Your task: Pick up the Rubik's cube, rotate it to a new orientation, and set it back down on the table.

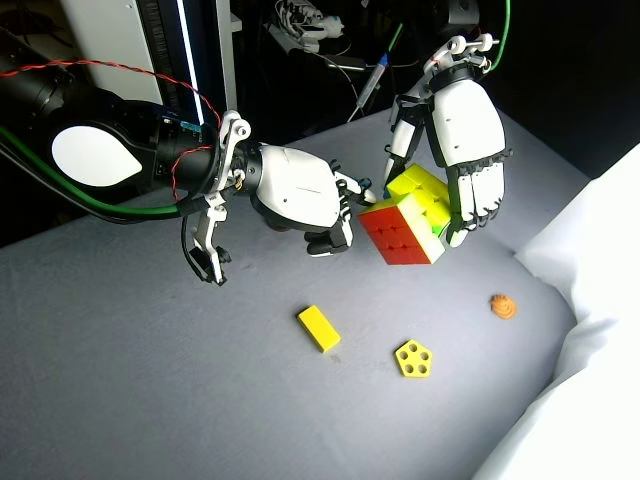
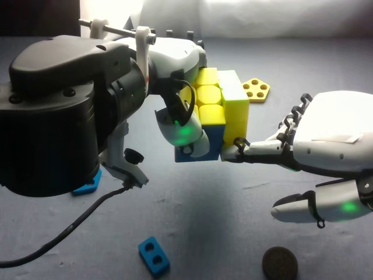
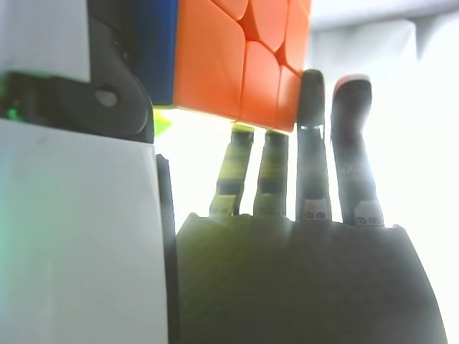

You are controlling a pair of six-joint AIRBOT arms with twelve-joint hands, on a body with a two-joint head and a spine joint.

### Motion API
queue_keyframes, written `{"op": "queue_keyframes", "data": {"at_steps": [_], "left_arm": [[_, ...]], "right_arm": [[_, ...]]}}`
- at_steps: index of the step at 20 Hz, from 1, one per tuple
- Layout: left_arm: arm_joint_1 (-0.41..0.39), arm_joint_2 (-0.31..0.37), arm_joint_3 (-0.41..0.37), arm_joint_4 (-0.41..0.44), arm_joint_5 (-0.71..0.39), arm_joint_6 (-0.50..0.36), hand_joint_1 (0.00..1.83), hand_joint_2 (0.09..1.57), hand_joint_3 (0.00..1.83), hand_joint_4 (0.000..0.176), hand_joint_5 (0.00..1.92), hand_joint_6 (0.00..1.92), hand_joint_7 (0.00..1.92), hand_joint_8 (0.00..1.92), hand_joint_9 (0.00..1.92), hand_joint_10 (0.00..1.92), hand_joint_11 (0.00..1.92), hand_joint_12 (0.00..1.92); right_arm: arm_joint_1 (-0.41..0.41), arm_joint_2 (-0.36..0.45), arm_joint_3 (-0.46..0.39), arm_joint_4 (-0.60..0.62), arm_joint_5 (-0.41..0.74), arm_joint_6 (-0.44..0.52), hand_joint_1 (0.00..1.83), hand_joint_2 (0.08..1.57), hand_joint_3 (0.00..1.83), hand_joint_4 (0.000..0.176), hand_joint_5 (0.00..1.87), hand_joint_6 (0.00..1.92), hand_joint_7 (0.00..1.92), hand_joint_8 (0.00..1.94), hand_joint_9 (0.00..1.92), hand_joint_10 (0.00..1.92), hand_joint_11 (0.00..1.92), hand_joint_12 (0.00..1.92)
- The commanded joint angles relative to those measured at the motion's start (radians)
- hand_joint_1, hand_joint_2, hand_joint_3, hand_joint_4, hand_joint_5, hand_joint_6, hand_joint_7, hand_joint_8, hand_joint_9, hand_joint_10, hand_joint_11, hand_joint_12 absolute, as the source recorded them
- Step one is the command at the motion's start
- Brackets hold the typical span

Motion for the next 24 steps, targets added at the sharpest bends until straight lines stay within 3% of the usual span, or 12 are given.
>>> {"op": "queue_keyframes", "data": {"at_steps": [1,2,4,10,12,16,20,23,24], "left_arm": [[-0.023,0.007,-0.002,0.067,0.028,-0.013,1.27,1.36,0.01,0.0,0.6,1.51,0.44,1.88,0.47,1.82,0.27,1.92],[-0.023,0.007,-0.002,0.067,0.028,-0.013,1.11,1.37,0.01,0.0,0.61,1.54,0.46,1.85,0.37,1.87,0.28,1.92],[-0.024,0.007,-0.002,0.066,0.028,-0.013,1.07,1.37,0.01,0.0,0.6,1.53,0.48,1.86,0.34,1.88,0.28,1.92],[-0.026,0.007,-0.001,0.065,0.025,-0.013,1.1,1.36,0.0,0.0,0.64,1.46,0.47,1.87,0.31,1.83,0.22,1.92],[-0.027,0.007,-0.001,0.065,0.024,-0.013,1.05,1.39,0.01,0.0,0.57,1.61,0.45,1.87,0.31,1.91,0.28,1.92],[-0.027,0.006,0.0,0.065,0.024,-0.013,1.08,1.38,0.0,0.0,0.6,1.5,0.47,1.89,0.32,1.86,0.24,1.92],[-0.027,0.006,-0.001,0.065,0.024,-0.013,1.04,1.4,0.01,0.0,0.56,1.62,0.43,1.91,0.3,1.92,0.27,1.92],[-0.027,0.006,0.0,0.065,0.024,-0.013,1.06,1.39,0.0,0.0,0.58,1.56,0.46,1.9,0.32,1.89,0.27,1.92],[-0.027,0.006,0.0,0.065,0.024,-0.013,1.25,1.38,0.0,0.0,0.58,1.57,0.43,1.88,0.45,1.85,0.26,1.92]], "right_arm": [[0.001,0.003,-0.001,0.027,0.089,-0.006,0.14,1.26,0.0,0.0,0.18,0.0,0.66,1.89,0.84,1.92,0.8,1.92],[0.001,0.003,-0.001,0.029,0.089,-0.007,0.16,1.25,0.0,0.0,0.19,0.01,0.66,1.88,0.83,1.92,0.79,1.92],[-0.001,0.002,-0.001,0.033,0.089,-0.01,0.16,1.25,0.0,0.0,0.2,0.01,0.66,1.86,0.82,1.92,0.77,1.92],[-0.01,-0.014,-0.001,0.084,0.098,-0.057,0.15,1.26,0.0,0.0,0.19,0.01,0.66,1.89,0.83,1.92,0.78,1.92],[-0.009,-0.014,-0.001,0.093,0.098,-0.066,0.16,1.25,0.0,0.0,0.19,0.01,0.66,1.88,0.82,1.92,0.77,1.92],[-0.007,-0.015,0.001,0.115,0.107,-0.08,0.18,1.25,0.0,0.0,0.2,0.01,0.65,1.87,0.83,1.92,0.78,1.92],[-0.003,-0.016,0.006,0.122,0.107,-0.081,0.17,1.25,0.0,0.0,0.19,0.0,0.64,1.86,0.8,1.92,0.76,1.92],[-0.003,-0.021,0.011,0.125,0.1,-0.082,0.18,1.24,0.0,0.0,0.2,0.01,0.66,1.86,0.83,1.92,0.79,1.92],[-0.003,-0.022,0.012,0.127,0.099,-0.082,0.14,1.26,0.0,0.0,0.19,0.0,0.64,1.91,0.81,1.92,0.78,1.92]]}}
